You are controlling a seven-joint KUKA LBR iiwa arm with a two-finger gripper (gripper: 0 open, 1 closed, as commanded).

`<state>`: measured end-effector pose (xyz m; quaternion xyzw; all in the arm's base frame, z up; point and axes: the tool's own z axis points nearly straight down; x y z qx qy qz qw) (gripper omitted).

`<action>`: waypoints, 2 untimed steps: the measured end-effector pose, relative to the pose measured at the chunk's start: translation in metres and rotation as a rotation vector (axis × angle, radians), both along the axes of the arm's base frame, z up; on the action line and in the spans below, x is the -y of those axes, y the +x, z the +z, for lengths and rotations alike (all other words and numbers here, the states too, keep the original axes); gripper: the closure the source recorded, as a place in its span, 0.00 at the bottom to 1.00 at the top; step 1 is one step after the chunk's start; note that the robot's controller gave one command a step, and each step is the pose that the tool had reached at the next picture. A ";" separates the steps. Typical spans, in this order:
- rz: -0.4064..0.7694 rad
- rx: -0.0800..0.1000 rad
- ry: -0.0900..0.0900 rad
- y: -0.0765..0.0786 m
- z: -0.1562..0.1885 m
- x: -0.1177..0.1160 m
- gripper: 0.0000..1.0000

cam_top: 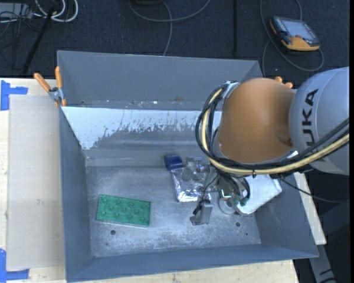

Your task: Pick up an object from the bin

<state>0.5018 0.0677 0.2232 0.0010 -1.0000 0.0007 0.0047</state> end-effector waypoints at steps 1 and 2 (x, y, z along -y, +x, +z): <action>-0.035 -0.001 -0.002 -0.019 -0.140 -0.053 0.00; -0.106 0.013 0.004 0.038 -0.154 -0.113 0.00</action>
Offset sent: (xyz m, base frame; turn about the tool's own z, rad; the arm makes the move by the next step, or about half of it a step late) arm -0.0163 0.0525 -0.1355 0.0376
